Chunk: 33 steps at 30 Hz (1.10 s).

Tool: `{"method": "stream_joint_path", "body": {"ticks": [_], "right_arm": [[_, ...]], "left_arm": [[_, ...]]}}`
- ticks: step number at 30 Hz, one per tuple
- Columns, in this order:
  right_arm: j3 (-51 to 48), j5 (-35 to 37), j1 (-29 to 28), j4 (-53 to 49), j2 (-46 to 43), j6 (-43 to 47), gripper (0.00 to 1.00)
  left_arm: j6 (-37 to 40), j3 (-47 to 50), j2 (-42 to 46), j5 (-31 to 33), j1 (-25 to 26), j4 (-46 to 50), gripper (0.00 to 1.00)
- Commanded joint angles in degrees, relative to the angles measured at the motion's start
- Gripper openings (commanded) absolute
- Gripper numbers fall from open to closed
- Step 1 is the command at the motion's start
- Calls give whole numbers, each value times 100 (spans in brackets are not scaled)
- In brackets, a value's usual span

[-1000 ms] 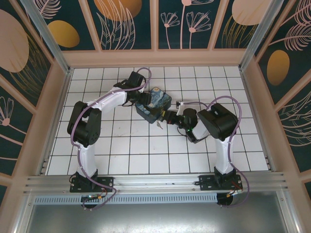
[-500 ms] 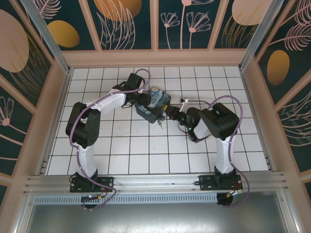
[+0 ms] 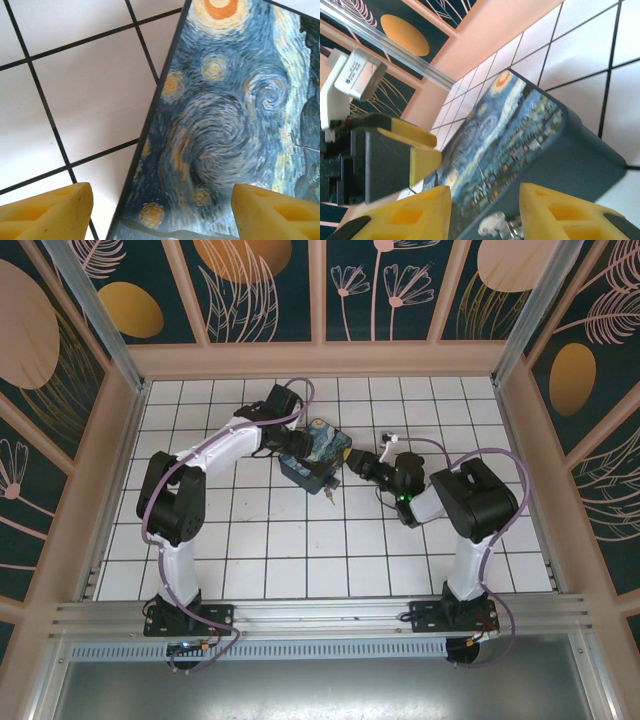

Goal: Unlock the padlock with the key

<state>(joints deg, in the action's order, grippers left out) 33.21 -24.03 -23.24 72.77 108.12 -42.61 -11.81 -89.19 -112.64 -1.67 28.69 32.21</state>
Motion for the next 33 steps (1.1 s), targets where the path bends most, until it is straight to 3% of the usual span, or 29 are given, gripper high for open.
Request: {"method": "stream_joint_path", "body": {"ticks": [1, 3, 4, 5, 8, 19, 21, 24, 27, 29, 33], "right_arm": [[337, 110, -14, -719, -149, -248, 40], [361, 265, 12, -928, -199, -209, 40], [357, 335, 38, -1043, -254, -195, 40], [343, 398, 52, -1147, -309, -179, 41], [128, 620, 130, -1219, -556, -233, 41], [-438, 783, 397, -1775, -1364, -42, 41], [-430, 674, 392, -1727, -1355, -34, 41], [-410, 505, 384, -1652, -1350, -27, 41], [-192, 360, 288, -2077, -1407, 279, 41], [11, 580, 133, -2615, -1433, 585, 41], [246, 568, 148, -2536, -1055, 476, 42]], "left_arm": [[-52, -130, 213, -53, 101, 205, 76], [236, -162, 380, 240, 417, 356, 84], [355, -222, 389, 511, 668, 507, 97], [420, -292, 352, 783, 912, 677, 98], [252, -192, 278, 1489, 1307, 840, 98], [175, 0, -68, 2745, 1420, 973, 99], [242, -156, -211, 2738, 1405, 1081, 99], [320, -272, -353, 1997, 1319, 1084, 99], [319, -360, -364, 1798, 1179, 1003, 99], [224, -406, -199, 1566, 1058, 909, 99], [-119, -353, 418, 1084, 779, 590, 99]]}}
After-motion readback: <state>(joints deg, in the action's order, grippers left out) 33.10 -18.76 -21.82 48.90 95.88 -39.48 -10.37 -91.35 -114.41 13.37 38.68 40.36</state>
